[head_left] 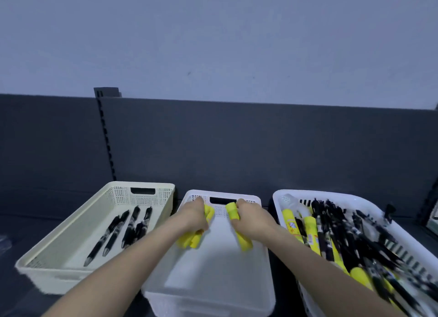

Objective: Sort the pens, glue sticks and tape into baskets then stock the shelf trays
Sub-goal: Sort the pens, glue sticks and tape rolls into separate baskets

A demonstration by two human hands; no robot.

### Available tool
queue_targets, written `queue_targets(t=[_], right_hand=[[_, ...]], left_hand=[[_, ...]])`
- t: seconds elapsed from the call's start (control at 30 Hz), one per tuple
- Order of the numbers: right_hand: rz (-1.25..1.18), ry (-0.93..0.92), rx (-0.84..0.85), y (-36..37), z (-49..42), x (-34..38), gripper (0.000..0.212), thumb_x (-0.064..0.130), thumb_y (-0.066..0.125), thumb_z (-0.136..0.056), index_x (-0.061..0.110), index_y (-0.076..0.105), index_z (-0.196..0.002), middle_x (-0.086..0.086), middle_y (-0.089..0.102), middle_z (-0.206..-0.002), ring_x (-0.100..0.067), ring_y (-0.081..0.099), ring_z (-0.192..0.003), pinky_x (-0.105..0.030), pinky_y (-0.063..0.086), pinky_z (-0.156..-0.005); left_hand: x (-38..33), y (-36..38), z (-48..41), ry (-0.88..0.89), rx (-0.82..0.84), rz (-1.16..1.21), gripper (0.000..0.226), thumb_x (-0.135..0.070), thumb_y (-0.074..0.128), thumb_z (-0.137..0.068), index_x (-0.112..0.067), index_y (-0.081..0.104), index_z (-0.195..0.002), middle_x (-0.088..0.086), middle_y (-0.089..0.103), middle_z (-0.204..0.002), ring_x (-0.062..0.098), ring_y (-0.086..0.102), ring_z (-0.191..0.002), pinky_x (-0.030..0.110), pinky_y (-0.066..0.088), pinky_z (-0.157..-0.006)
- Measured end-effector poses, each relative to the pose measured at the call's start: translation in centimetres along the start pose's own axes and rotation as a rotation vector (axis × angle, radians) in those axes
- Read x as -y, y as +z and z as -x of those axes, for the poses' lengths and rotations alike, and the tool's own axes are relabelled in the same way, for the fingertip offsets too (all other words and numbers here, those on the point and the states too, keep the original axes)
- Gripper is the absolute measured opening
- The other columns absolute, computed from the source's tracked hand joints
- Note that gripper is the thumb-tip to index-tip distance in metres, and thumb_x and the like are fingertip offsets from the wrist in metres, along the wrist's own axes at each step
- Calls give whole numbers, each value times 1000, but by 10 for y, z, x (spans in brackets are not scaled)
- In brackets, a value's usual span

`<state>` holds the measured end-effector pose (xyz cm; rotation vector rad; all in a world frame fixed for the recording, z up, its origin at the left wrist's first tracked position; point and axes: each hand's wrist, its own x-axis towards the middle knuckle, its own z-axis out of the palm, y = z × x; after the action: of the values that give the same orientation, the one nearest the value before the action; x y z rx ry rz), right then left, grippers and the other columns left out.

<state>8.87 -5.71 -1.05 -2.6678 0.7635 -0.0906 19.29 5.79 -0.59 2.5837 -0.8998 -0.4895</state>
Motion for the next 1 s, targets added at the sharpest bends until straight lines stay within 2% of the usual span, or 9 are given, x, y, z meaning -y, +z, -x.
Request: queue_targets(t=[0.13, 0.2, 0.23, 0.3, 0.37, 0.53, 0.67, 0.83, 1.0], right_hand=[[12, -11, -18, 5, -3, -6, 32, 19, 45, -89, 9, 49, -119, -12, 60, -112, -32, 57, -100, -32, 44, -73], [-8, -53, -42, 2, 0, -11, 23, 15, 43, -88, 9, 56, -107, -12, 63, -99, -32, 57, -93, -31, 42, -69], [-9, -74, -57, -1, 3, -14, 14, 14, 43, -88, 11, 57, -89, -11, 60, -88, -32, 55, -86, -31, 39, -64], [6, -104, -90, -9, 14, -19, 26, 13, 43, -87, 17, 38, -62, -4, 47, -70, -28, 47, -76, -32, 31, -57], [40, -128, -119, -19, 29, -27, 34, 16, 43, -88, 21, 27, -58, -3, 41, -73, -25, 43, -76, -32, 34, -61], [73, -108, -184, -45, 69, -74, 22, 20, 45, -91, 14, 47, -69, -2, 44, -75, -27, 48, -84, -33, 38, -68], [84, -5, -243, -67, 97, -129, 23, 23, 47, -93, 10, 60, -106, -9, 59, -103, -27, 55, -102, -32, 42, -82], [95, 85, -313, -88, 127, -196, 20, 22, 47, -93, 5, 58, -90, -9, 56, -87, -24, 51, -83, -30, 37, -67], [53, 144, -371, -102, 133, -242, 20, 21, 46, -94, 10, 62, -98, -8, 55, -92, -26, 54, -92, -29, 34, -70]], left_hand=[[0, 0, -8, 22, 37, 101, 56, -17, 67, -81, -10, 39, -128, 8, 56, -105, 22, 56, -64, 32, 50, -68], [-1, 1, -8, 89, 24, 78, 53, -18, 62, -85, -10, 39, -132, 9, 52, -122, 22, 57, -79, 31, 50, -77], [-3, 2, -6, 126, 6, 73, 52, -19, 59, -87, -12, 39, -135, 9, 47, -132, 22, 57, -94, 28, 47, -82], [-8, 5, -1, 195, -14, 78, 50, -20, 53, -91, -13, 38, -138, 7, 41, -140, 20, 50, -119, 23, 40, -91], [-16, 10, 4, 247, -15, 93, 47, -23, 52, -93, -13, 39, -138, 7, 42, -140, 20, 45, -125, 24, 38, -96], [-58, 25, 17, 374, -48, 102, 38, -22, 51, -93, -16, 48, -130, 2, 52, -129, 17, 48, -118, 22, 36, -88], [-104, 44, 28, 476, -72, 93, 8, -16, 49, -90, -19, 53, -95, 5, 55, -98, 26, 55, -101, 32, 42, -82], [-153, 73, 28, 491, -91, 74, 9, -20, 49, -89, -17, 41, -87, 2, 47, -90, 17, 42, -82, 26, 32, -72], [-185, 97, 21, 437, -96, 53, 14, -14, 47, -92, -14, 40, -81, 8, 45, -82, 20, 41, -75, 26, 29, -63]])
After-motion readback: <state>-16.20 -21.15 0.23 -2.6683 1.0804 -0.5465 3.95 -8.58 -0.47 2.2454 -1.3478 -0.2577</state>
